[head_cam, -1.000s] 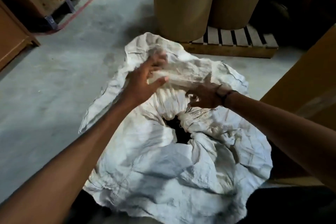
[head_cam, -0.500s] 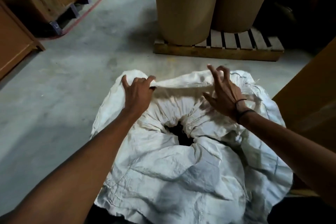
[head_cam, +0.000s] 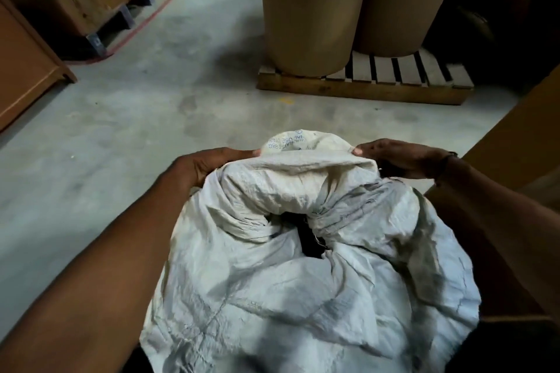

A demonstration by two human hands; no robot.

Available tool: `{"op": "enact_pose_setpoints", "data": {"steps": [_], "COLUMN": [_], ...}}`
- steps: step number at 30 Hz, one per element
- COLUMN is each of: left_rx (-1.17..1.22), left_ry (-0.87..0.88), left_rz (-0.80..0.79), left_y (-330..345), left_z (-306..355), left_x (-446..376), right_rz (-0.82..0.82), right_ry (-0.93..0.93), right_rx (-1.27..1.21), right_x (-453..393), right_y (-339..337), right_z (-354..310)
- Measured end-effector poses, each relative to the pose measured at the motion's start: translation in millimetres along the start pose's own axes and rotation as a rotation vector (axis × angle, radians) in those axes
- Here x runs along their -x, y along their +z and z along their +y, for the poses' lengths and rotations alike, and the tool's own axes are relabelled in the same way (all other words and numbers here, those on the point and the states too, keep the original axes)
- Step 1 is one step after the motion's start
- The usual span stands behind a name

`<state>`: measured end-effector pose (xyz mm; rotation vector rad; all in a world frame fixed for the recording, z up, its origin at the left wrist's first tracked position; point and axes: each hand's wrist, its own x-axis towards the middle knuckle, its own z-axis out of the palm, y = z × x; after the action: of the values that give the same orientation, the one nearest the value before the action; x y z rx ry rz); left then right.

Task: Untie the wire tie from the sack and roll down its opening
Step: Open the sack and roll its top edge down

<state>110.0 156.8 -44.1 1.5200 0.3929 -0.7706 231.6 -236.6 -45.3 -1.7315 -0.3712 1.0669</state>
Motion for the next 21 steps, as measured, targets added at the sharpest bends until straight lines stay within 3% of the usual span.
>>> {"op": "enact_pose_setpoints", "data": {"steps": [2,7,11,14,18,21], "left_rx": [-0.061,-0.185,-0.522,-0.638,-0.698,-0.700], "left_ry": [0.065,0.433,0.568,0.467,0.167,-0.113], "left_rz": [0.130,0.608,0.889,0.989,1.028,0.962], "left_y": [-0.5,-0.4,10.1,26.2,63.0,84.7], "left_z": [-7.1,-7.0,-3.1,-13.4,-44.2,-69.3], "left_x": [-10.0,-13.8,23.9,59.2,105.6,121.8], "right_rz": [0.127,0.466,0.715,0.810,0.858,0.893], "right_ry": [-0.009,-0.195,-0.278,-0.226,0.057,0.317], "right_rx": [0.081,0.098,0.346,0.523,0.807,0.790], "right_x": [-6.5,1.8,26.7,46.6,64.8,73.2], "right_y": [3.9,26.3,52.7,78.1,114.0,124.2], "right_z": [1.8,-1.8,-4.6,1.5,16.6,38.7]}}
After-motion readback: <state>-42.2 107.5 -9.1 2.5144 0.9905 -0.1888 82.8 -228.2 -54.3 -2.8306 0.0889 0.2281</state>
